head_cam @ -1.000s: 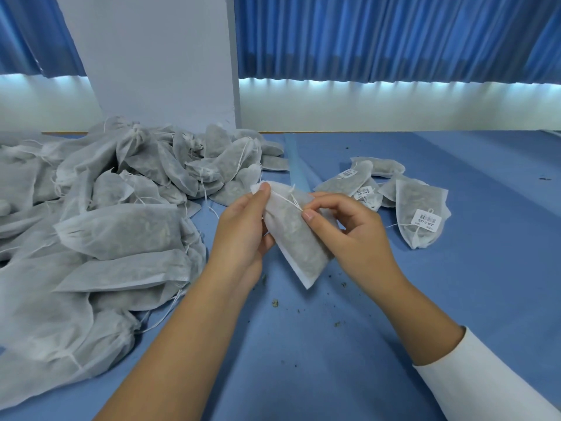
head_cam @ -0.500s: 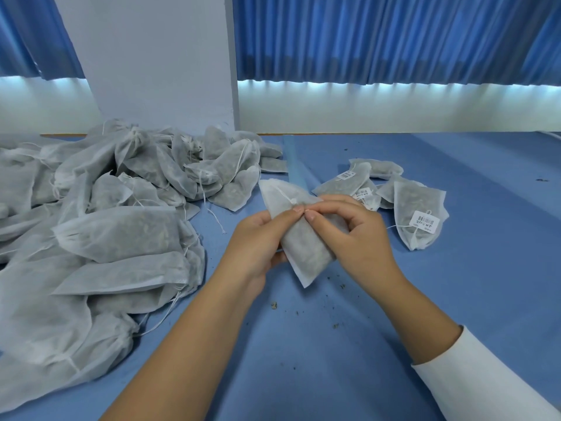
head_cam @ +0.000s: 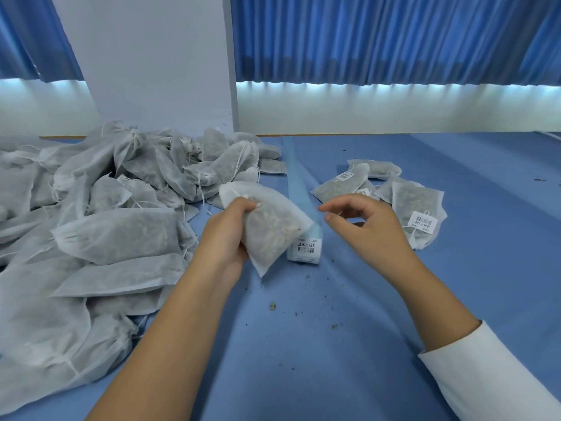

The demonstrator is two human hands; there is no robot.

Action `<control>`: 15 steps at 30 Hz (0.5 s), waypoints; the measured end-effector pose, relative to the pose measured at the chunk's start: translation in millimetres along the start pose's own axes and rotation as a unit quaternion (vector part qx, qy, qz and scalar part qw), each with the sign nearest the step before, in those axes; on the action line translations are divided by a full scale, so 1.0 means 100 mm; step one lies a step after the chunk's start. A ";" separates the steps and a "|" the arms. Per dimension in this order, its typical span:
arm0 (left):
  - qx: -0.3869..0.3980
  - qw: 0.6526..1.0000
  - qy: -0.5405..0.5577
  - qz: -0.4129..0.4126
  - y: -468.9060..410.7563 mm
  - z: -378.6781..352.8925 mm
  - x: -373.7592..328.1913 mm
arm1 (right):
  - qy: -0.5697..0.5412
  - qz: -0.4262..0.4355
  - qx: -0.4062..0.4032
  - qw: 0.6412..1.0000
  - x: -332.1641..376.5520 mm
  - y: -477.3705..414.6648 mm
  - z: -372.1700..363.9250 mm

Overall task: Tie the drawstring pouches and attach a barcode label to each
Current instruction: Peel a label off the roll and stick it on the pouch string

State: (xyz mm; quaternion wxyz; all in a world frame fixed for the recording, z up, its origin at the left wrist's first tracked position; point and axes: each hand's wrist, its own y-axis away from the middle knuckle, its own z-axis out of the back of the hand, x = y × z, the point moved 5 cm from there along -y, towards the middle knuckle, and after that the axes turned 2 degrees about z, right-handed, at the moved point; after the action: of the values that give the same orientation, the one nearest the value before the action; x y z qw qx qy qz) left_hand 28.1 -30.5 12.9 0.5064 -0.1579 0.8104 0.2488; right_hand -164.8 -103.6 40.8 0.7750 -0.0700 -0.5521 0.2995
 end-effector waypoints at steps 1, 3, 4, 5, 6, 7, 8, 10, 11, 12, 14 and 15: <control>-0.003 1.000 0.007 0.002 -0.01 0.02 -0.01 | 0.026 -0.003 0.021 0.999 -0.01 0.00 0.00; -0.004 1.000 0.023 0.004 -0.02 0.06 -0.03 | 0.077 -0.013 0.068 0.995 -0.04 0.01 -0.04; -0.002 1.000 0.030 0.002 -0.02 0.06 -0.04 | 0.092 -0.020 0.092 0.991 -0.07 0.02 -0.06; 0.000 0.999 0.033 -0.001 -0.02 0.07 -0.05 | 0.102 -0.024 0.113 0.988 -0.09 0.03 -0.09; 0.002 1.000 0.030 -0.005 -0.03 0.08 -0.05 | 0.108 -0.026 0.132 0.985 -0.11 0.03 -0.12; 0.004 1.000 0.019 -0.009 -0.04 0.08 -0.06 | 0.117 -0.024 0.148 0.982 -0.13 0.04 -0.15; 0.008 1.000 0.002 -0.013 -0.04 0.08 -0.06 | 0.130 -0.019 0.157 0.979 -0.15 0.04 -0.18; 0.025 0.999 -0.044 -0.019 -0.02 0.05 -0.05 | 0.159 -0.002 0.156 0.975 -0.18 0.04 -0.20; 0.040 0.996 -0.075 -0.020 -0.01 0.02 -0.04 | 0.167 0.005 0.148 0.975 -0.19 0.03 -0.20; 0.061 0.992 -0.108 -0.023 0.00 -0.03 -0.03 | 0.171 0.012 0.139 0.975 -0.20 0.03 -0.20; 0.128 0.979 -0.156 -0.034 0.03 -0.13 0.02 | 0.166 0.028 0.119 0.979 -0.21 0.01 -0.20; 0.162 0.972 -0.169 -0.033 0.03 -0.18 0.06 | 0.163 0.035 0.109 0.980 -0.21 0.01 -0.20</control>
State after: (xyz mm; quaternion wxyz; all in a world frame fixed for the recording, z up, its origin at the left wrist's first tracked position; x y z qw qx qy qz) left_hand 11.0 -38.0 14.6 0.6631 -0.0562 0.7367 0.1198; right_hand -151.6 -109.9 16.1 0.8465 -0.0528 -0.3796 0.3695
